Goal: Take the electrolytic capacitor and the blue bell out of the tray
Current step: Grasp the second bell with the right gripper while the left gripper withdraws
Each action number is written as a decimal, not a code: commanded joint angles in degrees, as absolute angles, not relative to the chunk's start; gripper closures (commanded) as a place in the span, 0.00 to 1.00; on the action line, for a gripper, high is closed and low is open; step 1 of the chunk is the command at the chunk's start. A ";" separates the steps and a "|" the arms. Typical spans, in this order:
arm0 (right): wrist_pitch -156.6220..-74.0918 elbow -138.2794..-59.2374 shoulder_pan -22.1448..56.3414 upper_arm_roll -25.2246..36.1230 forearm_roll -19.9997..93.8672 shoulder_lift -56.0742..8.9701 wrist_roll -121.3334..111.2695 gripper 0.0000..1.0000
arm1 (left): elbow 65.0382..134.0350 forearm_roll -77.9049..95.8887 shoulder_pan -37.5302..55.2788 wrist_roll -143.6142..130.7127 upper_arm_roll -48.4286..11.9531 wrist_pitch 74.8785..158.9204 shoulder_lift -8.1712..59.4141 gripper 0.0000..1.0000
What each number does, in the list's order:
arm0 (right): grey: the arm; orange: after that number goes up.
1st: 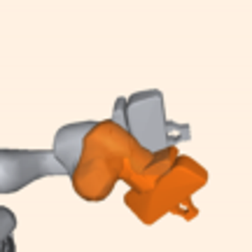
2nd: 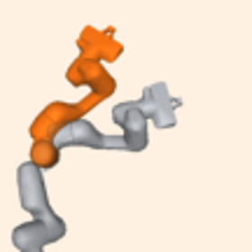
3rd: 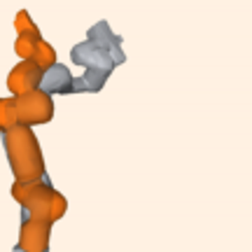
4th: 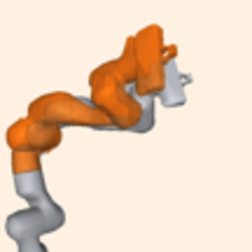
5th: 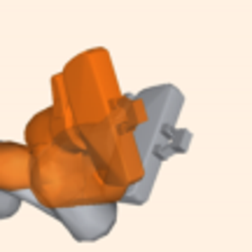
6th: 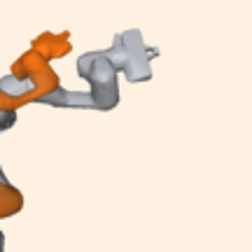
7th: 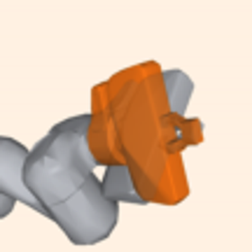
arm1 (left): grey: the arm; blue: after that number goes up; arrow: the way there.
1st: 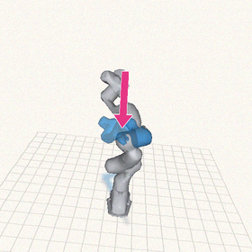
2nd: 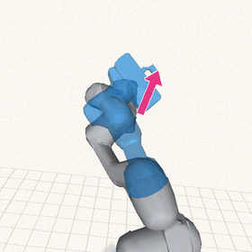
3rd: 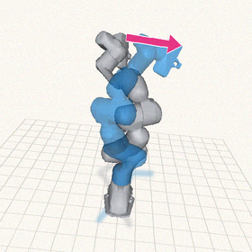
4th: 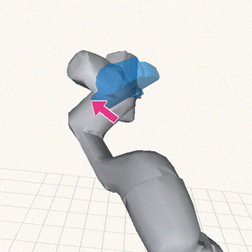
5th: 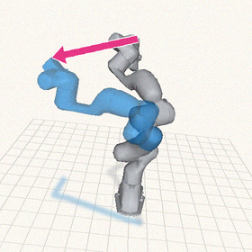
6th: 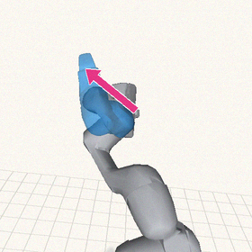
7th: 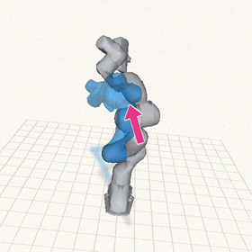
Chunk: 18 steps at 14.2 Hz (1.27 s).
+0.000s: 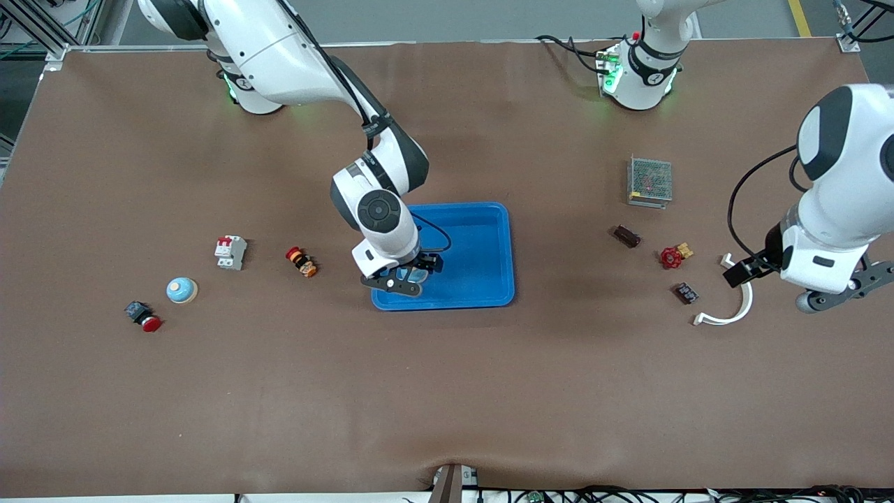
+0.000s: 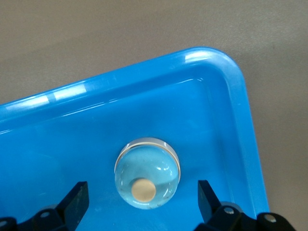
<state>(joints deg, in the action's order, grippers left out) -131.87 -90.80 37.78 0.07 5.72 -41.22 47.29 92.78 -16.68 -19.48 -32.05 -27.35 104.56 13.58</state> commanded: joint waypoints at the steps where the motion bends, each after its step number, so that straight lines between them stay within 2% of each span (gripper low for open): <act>1: -132.45 -89.38 38.32 0.70 5.80 -42.63 47.55 0.00 | 89.57 -14.26 -19.95 -28.75 -27.77 99.68 11.87 0.00; 8: -135.44 -89.47 38.41 0.70 5.71 -44.91 47.55 0.00 | 88.86 -10.11 -18.03 -19.51 -25.50 95.72 4.41 0.00; 12: -136.14 -89.47 38.50 0.70 5.71 -45.35 47.64 0.00 | 89.12 -5.37 -5.38 -18.20 -11.71 92.82 1.06 0.00; 15: -136.05 -89.56 38.50 0.70 5.71 -45.35 47.64 0.00 | 89.30 -2.81 -3.96 -14.34 -9.41 91.85 -0.70 0.00; 16: -135.97 -89.47 38.50 0.70 5.71 -45.35 47.64 0.00 | 89.38 -2.81 -1.52 -13.63 -6.71 91.06 -1.57 0.00; 18: -135.70 -89.47 38.41 0.70 5.80 -45.26 47.72 0.10 | 89.56 -2.64 2.01 -11.96 -2.83 89.48 -2.98 0.00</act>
